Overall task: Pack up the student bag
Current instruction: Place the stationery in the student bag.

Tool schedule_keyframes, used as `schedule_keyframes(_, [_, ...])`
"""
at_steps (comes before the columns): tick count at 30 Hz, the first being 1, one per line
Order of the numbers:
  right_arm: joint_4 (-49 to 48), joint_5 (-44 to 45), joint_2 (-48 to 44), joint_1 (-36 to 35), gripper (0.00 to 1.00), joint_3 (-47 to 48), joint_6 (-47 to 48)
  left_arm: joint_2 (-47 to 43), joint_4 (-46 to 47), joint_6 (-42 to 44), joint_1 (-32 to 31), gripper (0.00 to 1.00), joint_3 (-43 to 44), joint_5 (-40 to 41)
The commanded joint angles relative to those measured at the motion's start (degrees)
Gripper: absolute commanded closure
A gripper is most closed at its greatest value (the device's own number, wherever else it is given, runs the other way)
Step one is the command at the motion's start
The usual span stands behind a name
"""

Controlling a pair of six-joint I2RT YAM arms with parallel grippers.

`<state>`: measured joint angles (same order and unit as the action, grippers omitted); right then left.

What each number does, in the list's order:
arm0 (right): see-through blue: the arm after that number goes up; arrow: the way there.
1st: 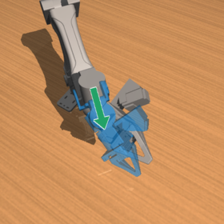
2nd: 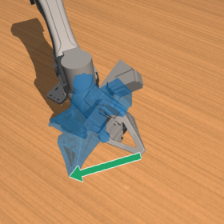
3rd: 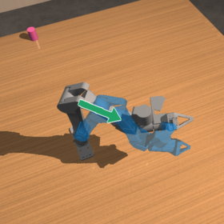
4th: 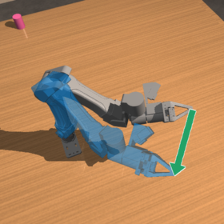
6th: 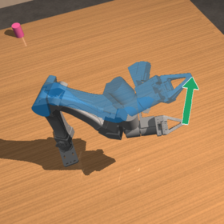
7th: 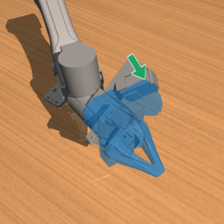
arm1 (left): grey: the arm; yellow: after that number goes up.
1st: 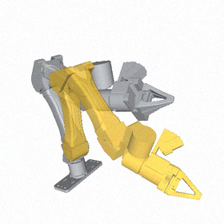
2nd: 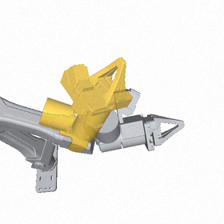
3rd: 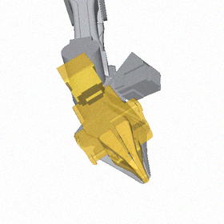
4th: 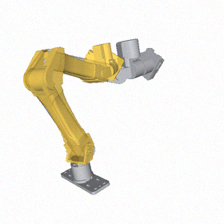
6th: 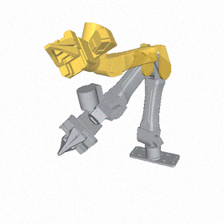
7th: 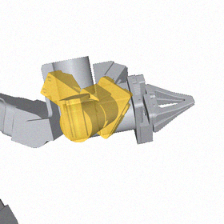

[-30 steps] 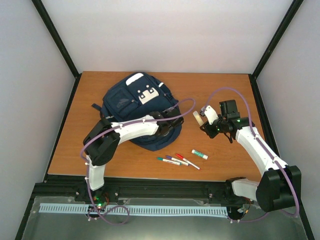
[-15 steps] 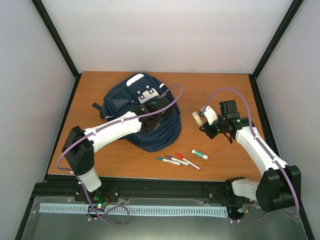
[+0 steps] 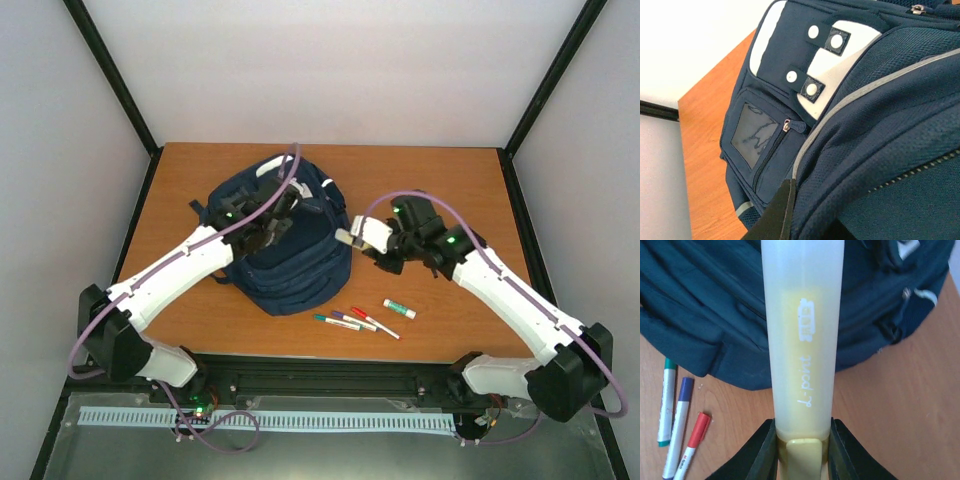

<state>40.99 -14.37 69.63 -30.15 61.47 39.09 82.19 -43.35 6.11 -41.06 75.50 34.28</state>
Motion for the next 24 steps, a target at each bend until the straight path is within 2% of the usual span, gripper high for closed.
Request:
schedule_keyframes(1, [3.0, 11.3, 2.9, -9.5, 0.91, 4.0, 10.1, -4.7, 8.7, -2.4, 3.4, 0.99, 0.2, -3.8])
schedule_keyframes(7, [2.6, 21.3, 6.4, -21.2, 0.91, 8.9, 16.2, -6.3, 10.6, -4.0, 7.6, 0.99, -1.2, -11.7])
schedule_keyframes(11, [-0.7, 30.3, 9.7, -27.6, 0.91, 9.8, 22.3, -6.6, 11.1, -4.6, 8.8, 0.99, -1.7, -13.9])
schedule_keyframes(15, [-6.9, 37.1, 13.5, -29.9, 0.91, 10.4, 27.1, -6.8, 11.0, -4.9, 9.6, 0.99, -1.4, -15.0])
schedule_keyframes(24, [-15.9, 38.8, 21.8, -30.3, 0.88, 16.3, 33.8, -8.0, 10.9, -5.7, 10.0, 0.99, -1.3, -15.7])
